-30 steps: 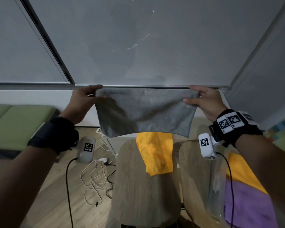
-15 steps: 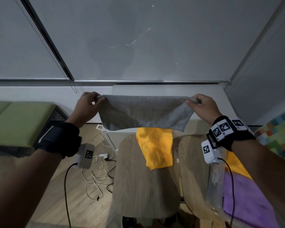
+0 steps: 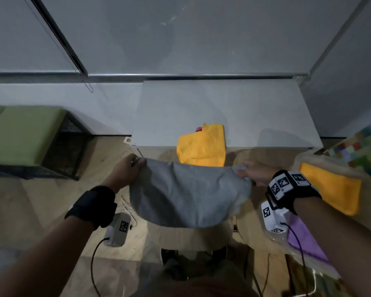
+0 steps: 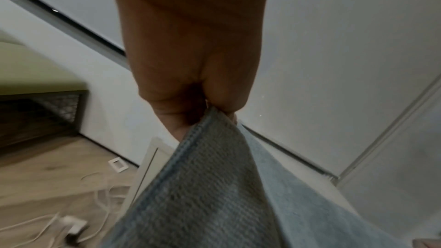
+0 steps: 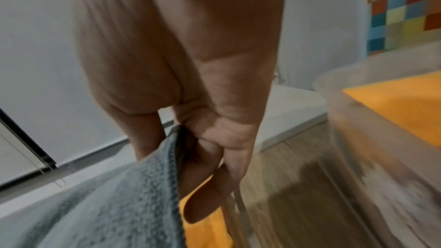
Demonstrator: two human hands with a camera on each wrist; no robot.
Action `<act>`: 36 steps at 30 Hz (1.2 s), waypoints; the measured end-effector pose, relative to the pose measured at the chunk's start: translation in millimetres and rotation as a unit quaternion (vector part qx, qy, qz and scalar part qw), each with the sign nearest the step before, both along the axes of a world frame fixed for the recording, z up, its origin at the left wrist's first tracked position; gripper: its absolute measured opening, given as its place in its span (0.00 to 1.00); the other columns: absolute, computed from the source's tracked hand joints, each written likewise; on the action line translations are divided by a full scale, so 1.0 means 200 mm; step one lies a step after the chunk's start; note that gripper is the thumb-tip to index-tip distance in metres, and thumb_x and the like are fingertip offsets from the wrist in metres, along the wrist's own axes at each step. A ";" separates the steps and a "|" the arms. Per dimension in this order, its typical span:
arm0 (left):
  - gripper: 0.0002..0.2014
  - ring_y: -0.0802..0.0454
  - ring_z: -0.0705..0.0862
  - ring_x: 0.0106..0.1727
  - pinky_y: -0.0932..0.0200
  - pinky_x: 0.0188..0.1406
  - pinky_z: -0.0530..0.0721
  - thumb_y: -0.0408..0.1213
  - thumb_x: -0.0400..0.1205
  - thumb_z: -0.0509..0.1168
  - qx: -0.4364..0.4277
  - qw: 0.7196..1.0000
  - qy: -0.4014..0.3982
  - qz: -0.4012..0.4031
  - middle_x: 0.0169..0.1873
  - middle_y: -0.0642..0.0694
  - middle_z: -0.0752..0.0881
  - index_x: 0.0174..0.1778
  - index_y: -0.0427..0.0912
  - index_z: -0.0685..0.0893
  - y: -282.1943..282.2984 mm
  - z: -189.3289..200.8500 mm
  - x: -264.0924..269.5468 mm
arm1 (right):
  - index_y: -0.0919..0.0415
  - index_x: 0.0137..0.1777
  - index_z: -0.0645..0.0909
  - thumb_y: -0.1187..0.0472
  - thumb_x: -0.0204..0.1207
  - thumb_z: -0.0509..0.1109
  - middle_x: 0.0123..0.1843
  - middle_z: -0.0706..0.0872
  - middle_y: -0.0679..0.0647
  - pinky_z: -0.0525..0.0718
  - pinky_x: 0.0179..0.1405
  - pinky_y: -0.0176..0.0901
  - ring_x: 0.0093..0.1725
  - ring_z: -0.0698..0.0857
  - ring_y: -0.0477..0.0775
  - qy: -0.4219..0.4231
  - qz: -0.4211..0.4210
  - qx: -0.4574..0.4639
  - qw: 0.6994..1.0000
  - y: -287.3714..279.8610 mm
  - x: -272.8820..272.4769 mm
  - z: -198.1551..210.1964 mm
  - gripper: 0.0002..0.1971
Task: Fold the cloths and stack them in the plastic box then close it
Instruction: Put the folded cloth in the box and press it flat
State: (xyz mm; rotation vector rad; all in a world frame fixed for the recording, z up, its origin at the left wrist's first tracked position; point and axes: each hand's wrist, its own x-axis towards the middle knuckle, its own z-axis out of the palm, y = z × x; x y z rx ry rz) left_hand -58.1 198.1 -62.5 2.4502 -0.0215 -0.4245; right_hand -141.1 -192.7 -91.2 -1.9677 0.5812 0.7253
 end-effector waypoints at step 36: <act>0.15 0.27 0.80 0.60 0.45 0.53 0.75 0.44 0.88 0.57 0.060 0.976 0.151 0.145 0.59 0.26 0.83 0.61 0.35 0.75 -0.13 -1.02 -0.11 | 0.60 0.78 0.71 0.44 0.79 0.64 0.72 0.79 0.63 0.77 0.61 0.51 0.67 0.81 0.67 0.150 -0.013 -0.243 0.958 0.17 -0.07 -0.66 0.31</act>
